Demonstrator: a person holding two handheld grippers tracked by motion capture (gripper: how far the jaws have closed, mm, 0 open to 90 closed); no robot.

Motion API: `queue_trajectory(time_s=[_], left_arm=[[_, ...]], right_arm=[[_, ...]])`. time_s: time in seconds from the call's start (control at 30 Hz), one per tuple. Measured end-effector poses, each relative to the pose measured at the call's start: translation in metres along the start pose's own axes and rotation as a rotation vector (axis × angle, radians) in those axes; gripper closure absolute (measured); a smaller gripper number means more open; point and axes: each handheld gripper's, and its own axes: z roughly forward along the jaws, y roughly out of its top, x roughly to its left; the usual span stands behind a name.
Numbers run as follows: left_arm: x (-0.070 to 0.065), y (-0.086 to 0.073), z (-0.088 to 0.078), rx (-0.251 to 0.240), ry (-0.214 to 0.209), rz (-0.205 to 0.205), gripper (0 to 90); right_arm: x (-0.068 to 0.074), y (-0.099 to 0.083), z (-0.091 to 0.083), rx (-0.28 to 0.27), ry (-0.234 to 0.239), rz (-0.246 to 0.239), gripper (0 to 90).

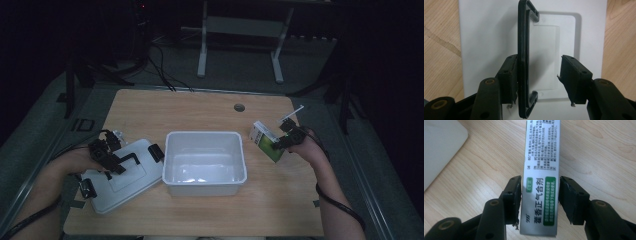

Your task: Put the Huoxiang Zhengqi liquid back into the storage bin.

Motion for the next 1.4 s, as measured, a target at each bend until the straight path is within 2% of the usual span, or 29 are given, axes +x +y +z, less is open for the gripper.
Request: queue_trajectory(time_s=[0.1,0.17,0.27,0.37,0.6,1.0,1.2,1.33,1.4], left_arm=[[0.000,-0.001,0.000,0.005,0.001,0.000,49.2],[0.001,-0.001,0.000,0.006,-0.002,0.000,49.3],[0.001,-0.001,0.000,0.007,-0.001,-0.001,49.3],[0.001,-0.001,-0.002,0.005,0.003,-0.001,49.3],[0.000,0.000,-0.001,0.009,-0.002,-0.005,49.2],[0.000,0.002,0.000,0.016,0.000,-0.005,49.3],[-0.001,0.002,0.000,0.017,0.002,0.001,49.3],[-0.001,0.002,0.002,0.022,0.001,-0.001,49.3],[-0.001,0.003,0.002,0.027,0.004,0.001,49.3]], right_arm=[[0.001,0.002,0.003,0.009,0.004,-0.008,53.2],[0.002,0.003,0.006,0.017,0.005,-0.006,58.2],[0.002,0.004,0.006,0.028,-0.021,-0.011,62.3],[0.002,0.004,0.004,0.039,-0.023,-0.015,62.8],[-0.002,-0.001,-0.006,0.027,-0.047,-0.007,63.0],[0.002,-0.010,-0.039,-0.022,-0.039,-0.019,63.1],[0.009,-0.007,-0.058,-0.045,-0.030,-0.059,63.1],[0.020,-0.004,-0.072,-0.070,-0.033,-0.096,63.1],[0.026,-0.001,-0.079,-0.087,-0.019,-0.107,63.2]])
